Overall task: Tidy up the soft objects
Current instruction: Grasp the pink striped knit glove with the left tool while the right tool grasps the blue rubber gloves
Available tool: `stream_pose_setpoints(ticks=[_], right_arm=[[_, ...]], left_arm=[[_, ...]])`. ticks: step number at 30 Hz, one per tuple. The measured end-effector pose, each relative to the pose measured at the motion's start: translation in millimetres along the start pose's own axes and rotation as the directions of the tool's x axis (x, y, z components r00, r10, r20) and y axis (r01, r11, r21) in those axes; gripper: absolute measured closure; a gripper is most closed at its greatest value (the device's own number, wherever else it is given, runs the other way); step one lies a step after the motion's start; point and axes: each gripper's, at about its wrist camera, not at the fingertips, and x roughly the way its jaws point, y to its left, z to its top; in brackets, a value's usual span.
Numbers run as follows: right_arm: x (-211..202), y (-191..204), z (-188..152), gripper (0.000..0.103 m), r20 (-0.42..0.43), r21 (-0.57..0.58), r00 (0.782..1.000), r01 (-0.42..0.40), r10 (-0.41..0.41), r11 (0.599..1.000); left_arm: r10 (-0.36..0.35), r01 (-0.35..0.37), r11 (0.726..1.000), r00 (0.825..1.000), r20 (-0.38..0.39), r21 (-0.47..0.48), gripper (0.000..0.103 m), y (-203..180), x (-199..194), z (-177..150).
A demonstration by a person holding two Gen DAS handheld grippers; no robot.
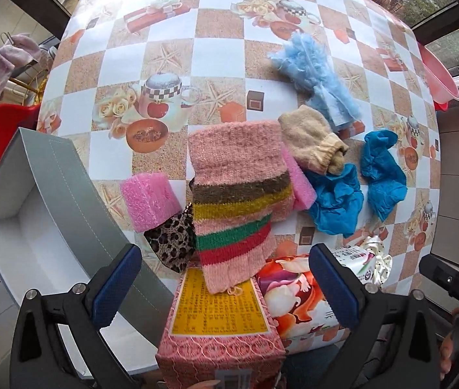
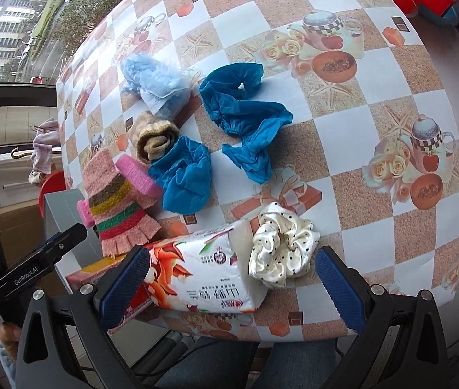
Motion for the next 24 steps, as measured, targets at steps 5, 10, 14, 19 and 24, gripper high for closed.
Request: stream_pose_setpoints(ticks=[5, 10, 14, 19, 24], right_arm=[[13.2, 0.9, 24.3, 0.0, 0.01, 0.021, 0.999, 0.053, -0.053, 0.998], [32.0, 5.5, 51.1, 0.0, 0.031, 0.009, 0.991, 0.132, -0.132, 0.991], [52.4, 10.8, 73.6, 0.0, 0.061, -0.024, 0.979, 0.197, -0.196, 0.98], [78.9, 15.1, 89.8, 0.0, 0.069, -0.055, 0.964, 0.26, -0.256, 0.964], [89.3, 17.4, 89.2, 0.037, 0.059, -0.089, 0.96, 0.277, -0.273, 0.957]], left_arm=[[0.005, -0.004, 0.999, 0.999, -0.04, 0.035, 0.0, -2.0, 20.4, 14.0], [-0.007, 0.01, 0.999, 0.997, -0.08, 0.045, 0.0, -4.2, 36.9, 27.5], [0.001, 0.006, 0.998, 0.995, -0.102, 0.067, 0.004, -7.0, 49.2, 34.3], [0.018, -0.01, 0.997, 0.994, -0.112, 0.07, 0.014, -4.4, 58.6, 37.5], [-0.012, 0.02, 0.998, 0.993, -0.119, 0.064, 0.037, 2.6, 60.7, 35.0]])
